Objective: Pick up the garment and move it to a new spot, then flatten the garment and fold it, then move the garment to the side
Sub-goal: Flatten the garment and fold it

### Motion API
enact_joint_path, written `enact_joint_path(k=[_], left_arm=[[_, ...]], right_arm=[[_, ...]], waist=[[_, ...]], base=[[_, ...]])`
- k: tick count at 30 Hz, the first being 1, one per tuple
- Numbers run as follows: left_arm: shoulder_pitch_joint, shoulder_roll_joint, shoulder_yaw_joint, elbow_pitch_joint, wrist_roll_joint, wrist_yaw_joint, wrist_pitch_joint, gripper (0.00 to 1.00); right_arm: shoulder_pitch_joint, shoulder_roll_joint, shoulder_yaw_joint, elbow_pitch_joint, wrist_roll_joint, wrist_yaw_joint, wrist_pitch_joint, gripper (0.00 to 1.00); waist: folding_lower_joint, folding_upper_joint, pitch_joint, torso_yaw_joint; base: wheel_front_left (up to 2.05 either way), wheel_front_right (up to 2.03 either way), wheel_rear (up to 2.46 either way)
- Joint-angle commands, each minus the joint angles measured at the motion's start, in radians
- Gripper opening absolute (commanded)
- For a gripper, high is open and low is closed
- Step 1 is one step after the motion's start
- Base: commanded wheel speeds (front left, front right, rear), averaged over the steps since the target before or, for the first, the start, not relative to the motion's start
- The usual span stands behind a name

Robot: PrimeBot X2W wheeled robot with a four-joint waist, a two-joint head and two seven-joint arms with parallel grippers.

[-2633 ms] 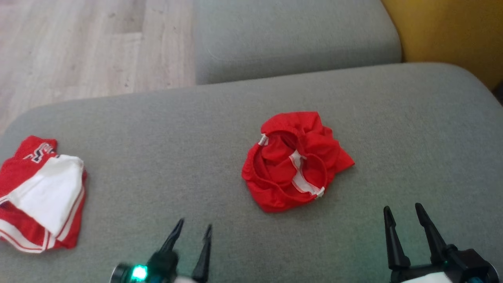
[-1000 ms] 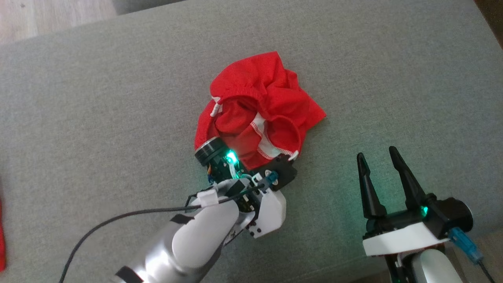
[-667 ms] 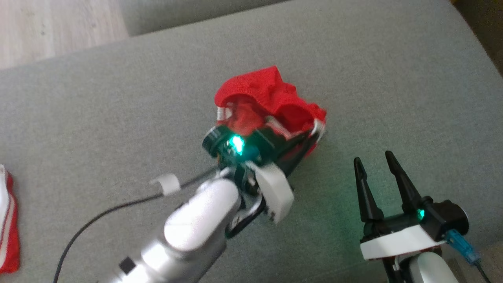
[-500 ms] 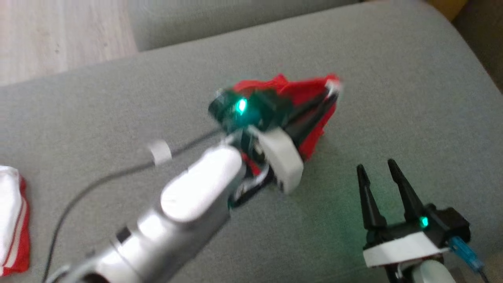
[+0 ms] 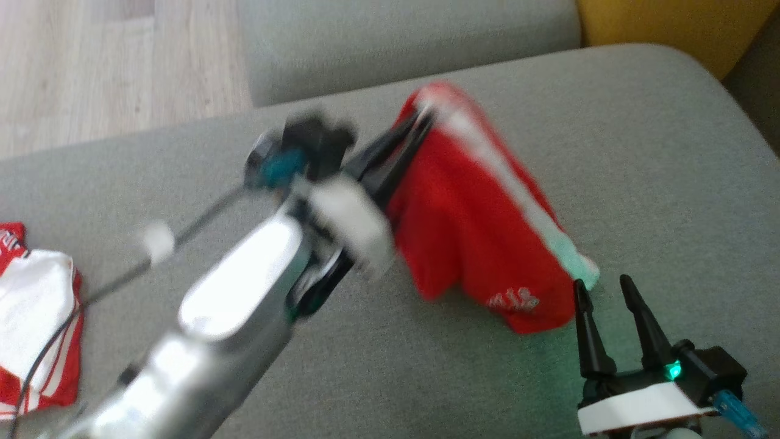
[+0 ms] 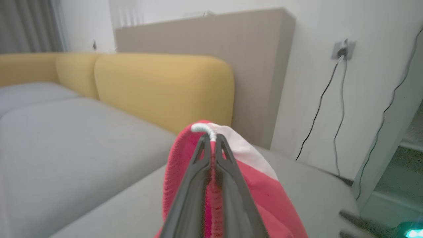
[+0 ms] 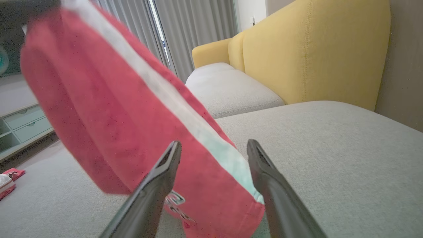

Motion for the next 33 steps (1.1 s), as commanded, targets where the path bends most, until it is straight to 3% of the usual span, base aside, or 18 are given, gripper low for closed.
enact_joint_path(k=[1, 7, 12, 22, 29, 31, 32, 33], left_arm=[[-0.007, 0.052, 0.029, -0.017, 0.024, 0.011, -0.019, 0.0], [0.175, 0.177, 0.035, 0.038, 0.021, 0.014, -0.128, 0.0], [0.251, 0.233, 0.058, 0.071, 0.01, 0.013, -0.21, 0.0], [0.264, 0.206, 0.072, 0.112, -0.008, 0.016, -0.275, 0.0], [0.258, 0.176, 0.057, 0.137, -0.007, 0.009, -0.288, 0.0], [0.257, 0.172, 0.052, 0.144, -0.005, 0.007, -0.292, 0.0], [0.256, 0.169, 0.05, 0.147, -0.006, 0.005, -0.293, 0.0], [0.257, 0.166, 0.046, 0.148, -0.011, 0.002, -0.294, 0.0]], right_arm=[[-0.024, -0.007, 0.018, -0.03, 0.003, -0.001, -0.002, 1.0], [-0.048, -0.007, 0.021, 0.019, 0.064, -0.001, -0.002, 1.0], [-0.113, -0.007, 0.019, 0.12, 0.165, -0.001, -0.002, 1.0], [-0.255, -0.007, 0.076, 0.421, 0.255, -0.001, -0.002, 1.0], [-0.307, -0.007, 0.083, 0.523, 0.255, -0.001, -0.002, 1.0], [-0.324, -0.007, 0.096, 0.555, 0.26, -0.001, -0.002, 0.13], [-0.331, -0.007, 0.104, 0.572, 0.267, -0.001, -0.002, 0.0], [-0.338, -0.007, 0.116, 0.583, 0.275, -0.001, -0.002, 0.0]], waist=[[0.0001, 0.0, 0.022, 0.008], [0.0001, 0.0, 0.08, 0.032], [0.0001, 0.0, 0.108, 0.057], [0.0001, 0.0, 0.119, 0.125], [0.0001, 0.0, 0.118, 0.148], [0.0001, 0.0, 0.118, 0.153], [0.0001, 0.0, 0.116, 0.156], [0.0001, 0.0, 0.115, 0.157]], base=[[0.0, 0.0, 0.0], [0.0, 0.0, 0.0], [0.0, 0.0, 0.0], [0.0, 0.0, 0.0], [0.0, 0.0, 0.0], [0.0, 0.0, 0.0], [0.0, 0.0, 0.0], [0.0, 0.0, 0.0]])
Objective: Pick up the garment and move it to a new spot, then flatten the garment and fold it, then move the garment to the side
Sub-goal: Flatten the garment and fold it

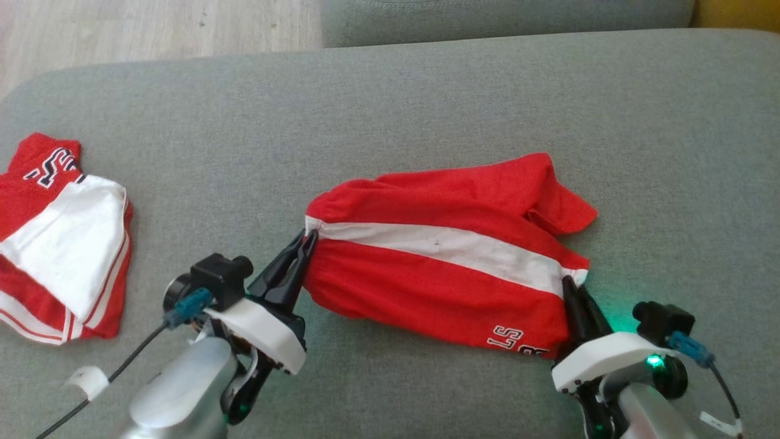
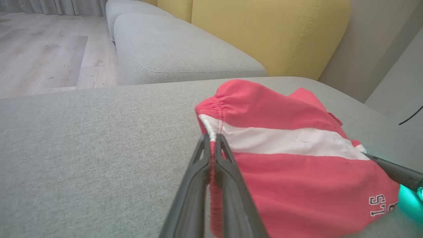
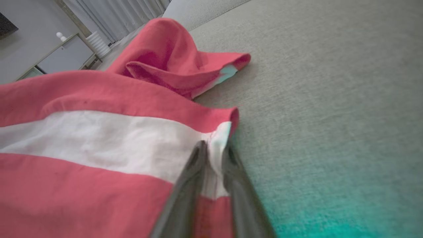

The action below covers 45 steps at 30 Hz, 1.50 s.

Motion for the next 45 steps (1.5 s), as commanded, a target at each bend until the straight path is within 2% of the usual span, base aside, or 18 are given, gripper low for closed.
enact_joint_path(k=[1, 4, 5, 11, 14, 17, 23, 27, 30, 37, 45], left_arm=[[-0.042, 0.015, 0.028, -0.018, -0.007, -0.004, -0.012, 0.0], [-0.048, 0.015, 0.028, -0.021, -0.007, -0.009, -0.022, 0.0], [-0.053, 0.011, 0.032, -0.028, -0.008, -0.011, -0.028, 0.0], [-0.136, 0.004, 0.04, -0.049, -0.012, -0.018, -0.03, 0.0], [-0.249, -0.006, 0.051, -0.072, -0.009, -0.022, -0.026, 0.0], [-0.397, -0.038, 0.077, -0.089, -0.032, -0.025, -0.028, 0.0], [-0.76, -0.081, 0.087, -0.022, -0.049, -0.027, -0.016, 0.0], [-0.961, -0.116, 0.112, 0.059, -0.032, -0.027, -0.042, 0.0], [-1.028, -0.141, 0.125, 0.093, -0.032, -0.027, -0.049, 0.0], [-0.917, -0.145, 0.135, 0.057, -0.043, -0.027, -0.05, 0.0], [-0.556, -0.132, 0.15, -0.064, -0.055, -0.027, -0.051, 0.0]], right_arm=[[-0.018, -0.002, 0.033, -0.007, 0.01, -0.001, -0.002, 0.0], [-0.03, -0.002, -0.001, -0.028, -0.006, -0.001, -0.002, 0.0], [-0.026, -0.002, -0.051, -0.082, -0.044, -0.001, -0.002, 0.0], [-0.037, -0.002, -0.199, -0.338, -0.207, -0.001, -0.002, 0.0], [-0.133, -0.004, -0.238, -0.438, -0.272, -0.001, 0.002, 0.0], [-0.311, -0.048, -0.252, -0.507, -0.329, -0.001, 0.05, 0.0], [-0.736, -0.136, -0.288, -0.491, -0.345, -0.001, 0.138, 0.0], [-0.953, -0.188, -0.315, -0.437, -0.368, -0.001, 0.11, 0.0], [-1.039, -0.205, -0.315, -0.407, -0.38, -0.001, 0.087, 0.0], [-0.983, -0.205, -0.27, -0.372, -0.366, -0.001, 0.077, 0.0], [-0.641, -0.144, -0.323, -0.417, -0.296, -0.001, 0.058, 0.0]], waist=[[-0.0001, 0.0, -0.003, 0.001], [-0.0001, 0.0, -0.011, -0.001], [-0.0001, 0.0, -0.017, -0.003], [-0.0001, 0.0, -0.009, -0.019], [-0.0001, 0.0, 0.035, -0.034], [-0.0001, 0.0, 0.11, -0.045], [-0.0001, 0.0, 0.282, -0.075], [-0.0001, 0.0, 0.349, -0.085], [-0.0001, 0.0, 0.369, -0.086], [-0.0001, 0.0, 0.398, -0.077], [-0.0001, 0.0, 0.361, -0.044]], base=[[0.0, 0.0, 0.0], [0.0, 0.0, 0.0], [0.0, 0.0, 0.0], [0.0, 0.0, 0.0], [0.0, 0.0, 0.0], [0.0, 0.0, 0.0], [0.0, 0.0, 0.0], [0.0, 0.0, 0.0], [0.0, 0.0, 0.0], [0.0, 0.0, 0.0], [0.0, 0.0, 0.0]])
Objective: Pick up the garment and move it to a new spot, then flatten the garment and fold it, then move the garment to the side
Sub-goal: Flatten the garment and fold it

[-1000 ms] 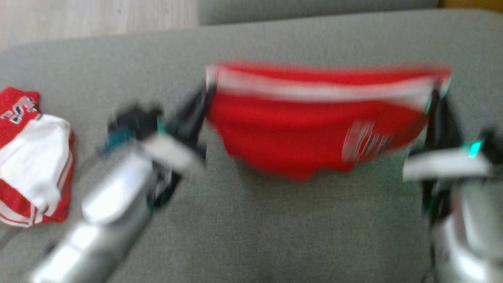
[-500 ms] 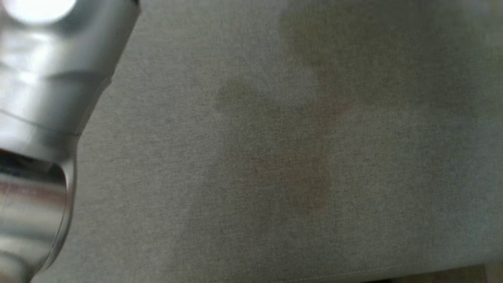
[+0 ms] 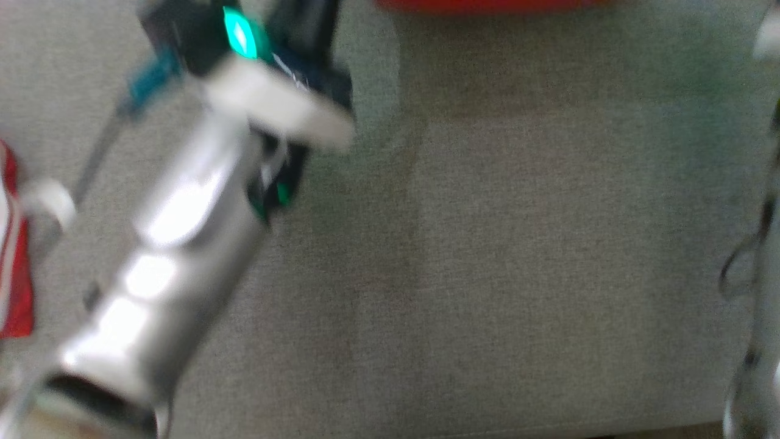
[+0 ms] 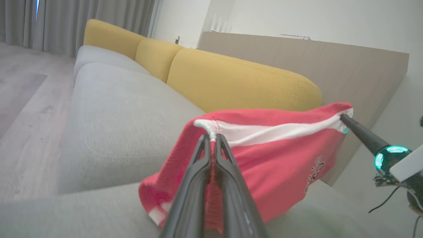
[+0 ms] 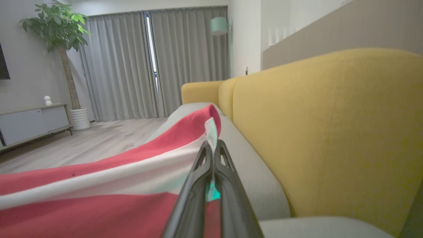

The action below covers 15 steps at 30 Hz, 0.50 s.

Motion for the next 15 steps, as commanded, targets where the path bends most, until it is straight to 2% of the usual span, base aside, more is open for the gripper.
enact_joint_path(k=[1, 5, 9, 12, 15], left_arm=[[0.032, 0.027, 0.046, -0.057, -0.003, 0.002, -0.004, 0.0], [0.27, 0.032, 0.076, -0.165, 0.024, 0.002, -0.004, 0.0], [0.483, 0.033, 0.148, -0.228, 0.134, 0.002, -0.004, 0.0], [0.622, 0.024, 0.166, -0.258, 0.22, 0.002, -0.004, 0.0], [0.742, 0.016, 0.176, -0.284, 0.251, 0.002, -0.004, 0.0]], right_arm=[[0.045, 0.009, 0.002, -0.062, 0.011, -0.001, 0.001, 0.0], [0.282, 0.06, -0.012, -0.179, 0.045, -0.001, 0.028, 0.0], [0.518, 0.094, -0.027, -0.306, 0.069, -0.001, 0.054, 0.0], [0.674, 0.113, -0.025, -0.399, 0.088, -0.001, 0.087, 0.0], [0.799, 0.125, -0.018, -0.489, 0.101, -0.001, 0.134, 0.0]], waist=[[-0.0001, 0.0, -0.03, 0.009], [-0.0001, 0.0, -0.093, 0.011], [-0.0001, 0.0, -0.167, 0.005], [-0.0001, 0.0, -0.225, 0.0], [-0.0001, 0.0, -0.278, -0.005]], base=[[0.0, 0.0, 0.0], [0.0, 0.0, 0.0], [0.0, 0.0, 0.0], [0.0, 0.0, 0.0], [0.0, 0.0, 0.0]])
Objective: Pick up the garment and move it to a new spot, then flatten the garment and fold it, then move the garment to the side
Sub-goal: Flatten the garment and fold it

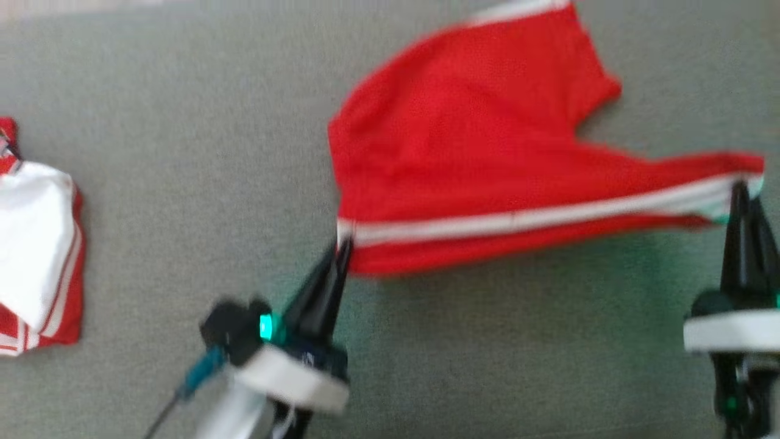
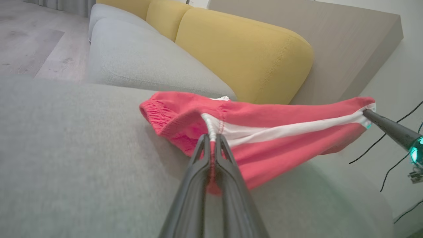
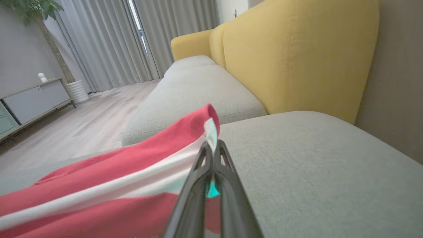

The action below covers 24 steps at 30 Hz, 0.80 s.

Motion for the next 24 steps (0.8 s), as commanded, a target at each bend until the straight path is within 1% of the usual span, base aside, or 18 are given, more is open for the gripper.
enact_joint_path(k=[1, 4, 6, 8, 10, 12, 16, 20, 21, 22, 24], left_arm=[[0.023, 0.013, 0.047, -0.04, 0.005, 0.002, -0.005, 0.0], [0.109, 0.032, 0.038, -0.049, 0.0, 0.002, -0.005, 0.0], [0.136, 0.041, 0.043, -0.065, -0.014, 0.005, 0.001, 0.0], [0.136, 0.041, 0.047, -0.089, -0.03, 0.006, 0.016, 0.0], [0.116, 0.028, 0.05, -0.105, -0.05, 0.008, 0.038, 0.0], [0.078, 0.02, 0.043, -0.113, -0.045, 0.01, 0.063, 0.0], [-0.018, -0.02, 0.038, -0.102, -0.046, 0.015, 0.094, 0.0], [-0.112, -0.064, 0.035, -0.045, -0.083, 0.012, 0.115, 0.0], [-0.136, -0.07, 0.033, -0.026, -0.09, 0.011, 0.118, 0.0], [-0.136, -0.07, 0.033, -0.026, -0.09, 0.011, 0.118, 0.0], [-0.184, -0.082, 0.031, 0.016, -0.11, 0.009, 0.122, 0.0]], right_arm=[[0.018, -0.003, 0.017, -0.071, 0.005, -0.001, 0.015, 0.0], [0.114, 0.003, 0.004, -0.166, 0.015, -0.001, 0.052, 0.0], [0.158, 0.006, -0.006, -0.217, 0.017, -0.001, 0.068, 0.0], [0.181, 0.008, -0.006, -0.244, 0.018, -0.001, 0.085, 0.0], [0.177, 0.009, -0.006, -0.25, 0.015, -0.001, 0.094, 0.0], [0.155, 0.009, 0.001, -0.237, 0.007, -0.001, 0.104, 0.0], [0.082, 0.009, -0.009, -0.174, -0.014, -0.001, 0.114, 0.0], [-0.034, 0.0, -0.019, -0.075, -0.032, -0.001, 0.116, 0.0], [-0.068, -0.008, -0.016, -0.046, -0.038, -0.001, 0.118, 0.0], [-0.068, -0.008, -0.016, -0.046, -0.038, -0.001, 0.118, 0.0], [-0.138, -0.027, -0.009, 0.015, -0.045, -0.001, 0.121, 0.0]], waist=[[0.0004, -0.0001, -0.061, -0.007], [0.0004, -0.0001, -0.093, 0.0], [0.0004, -0.0001, -0.1, 0.008], [0.0004, -0.0001, -0.094, 0.02], [0.0004, -0.0001, -0.08, 0.033], [0.0004, -0.0001, -0.058, 0.047], [0.0004, -0.0001, -0.005, 0.073], [0.0004, -0.0001, 0.041, 0.085], [0.0004, -0.0001, 0.052, 0.086], [0.0004, -0.0001, 0.052, 0.086], [0.0004, -0.0001, 0.071, 0.089]], base=[[0.0, 0.0, 0.0], [0.0, 0.0, 0.0], [0.0, 0.0, 0.0], [0.0, 0.0, 0.0], [0.0, 0.0, 0.0], [0.0, 0.0, 0.0], [0.0, 0.0, 0.0], [0.0, 0.0, 0.0], [0.0, 0.0, 0.0], [0.0, 0.0, 0.0], [0.0, 0.0, 0.0]])
